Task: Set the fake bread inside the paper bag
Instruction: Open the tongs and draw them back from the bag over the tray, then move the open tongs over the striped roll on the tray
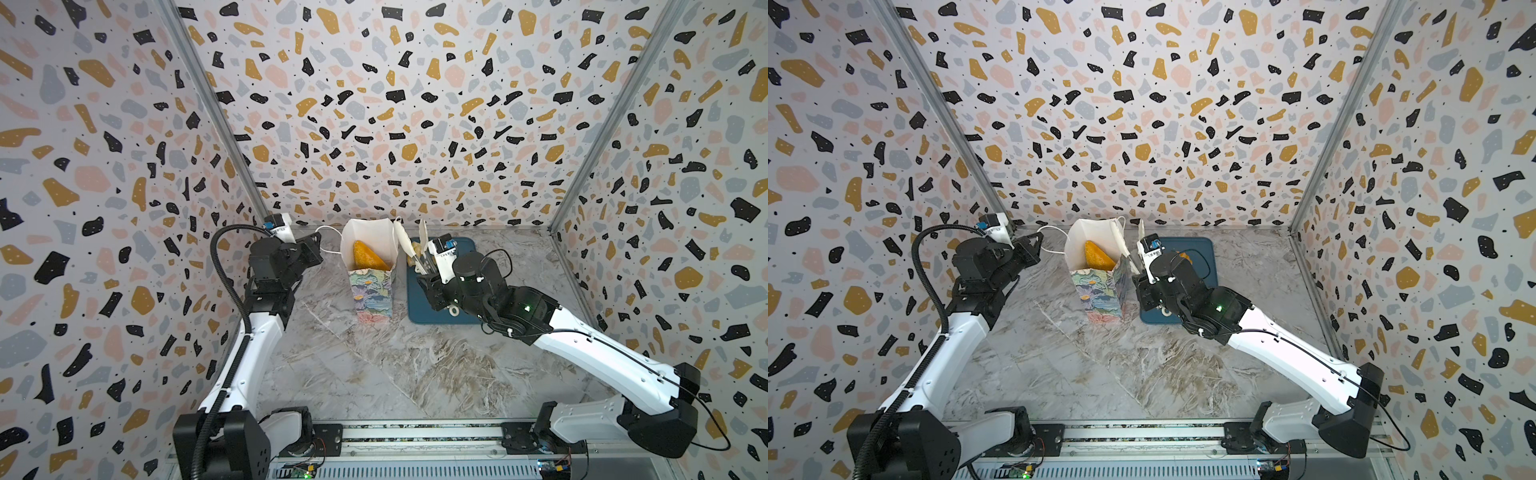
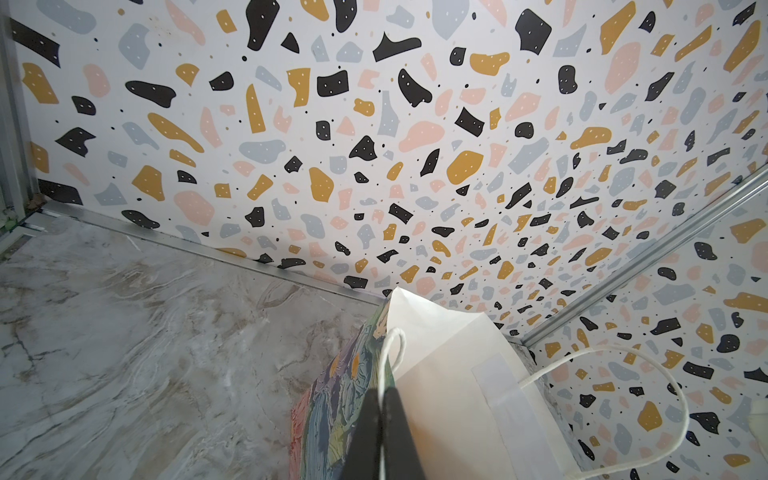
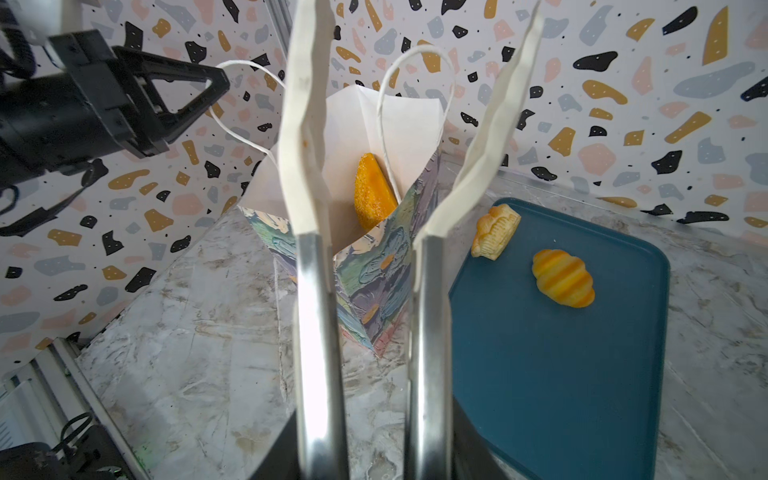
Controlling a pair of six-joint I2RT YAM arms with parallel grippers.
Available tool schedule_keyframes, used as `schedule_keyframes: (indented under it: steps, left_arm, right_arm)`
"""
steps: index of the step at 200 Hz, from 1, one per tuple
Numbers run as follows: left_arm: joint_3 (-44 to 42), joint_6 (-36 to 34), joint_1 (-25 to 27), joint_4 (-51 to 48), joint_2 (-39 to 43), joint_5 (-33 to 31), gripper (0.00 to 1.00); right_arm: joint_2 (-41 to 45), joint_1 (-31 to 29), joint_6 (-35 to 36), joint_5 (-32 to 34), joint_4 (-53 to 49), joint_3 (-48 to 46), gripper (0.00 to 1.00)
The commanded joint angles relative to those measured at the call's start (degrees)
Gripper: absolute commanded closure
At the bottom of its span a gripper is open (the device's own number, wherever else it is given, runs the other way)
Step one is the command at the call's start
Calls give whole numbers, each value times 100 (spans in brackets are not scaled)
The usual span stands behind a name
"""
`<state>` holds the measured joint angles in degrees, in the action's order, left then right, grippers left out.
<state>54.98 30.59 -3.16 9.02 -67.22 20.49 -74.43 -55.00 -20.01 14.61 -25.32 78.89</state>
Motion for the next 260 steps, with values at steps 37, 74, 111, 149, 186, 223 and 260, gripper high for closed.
schedule_keyframes:
  steps: [37,74,111,149,186,223,260]
  left_arm:
    - [-27,-122,26,121,60,-16,100]
    - [-24,-141,26,117,86,-30,100]
    - [-31,-136,26,109,86,-40,100]
    - [-23,-132,26,118,75,-15,100]
    - [-23,-123,26,114,95,1,100]
    - [-23,-121,26,115,113,3,100]
    - [4,-125,26,73,73,16,100]
  right_arm:
    - [546,600,177,9,396,-679,59]
    - [893,883,552,-176,868,-1263,59]
    - [1067,1032,1149,-186,1387,-1761,58]
    - [747,1347,1516,-144,1156,-1816,62]
    - [593,1782,1660,-841,1216,-2032,62]
    - [632,2299,1802,-1397,1490,-2370,60]
    - [486,2699,1929,-1634,1548,-2453,57]
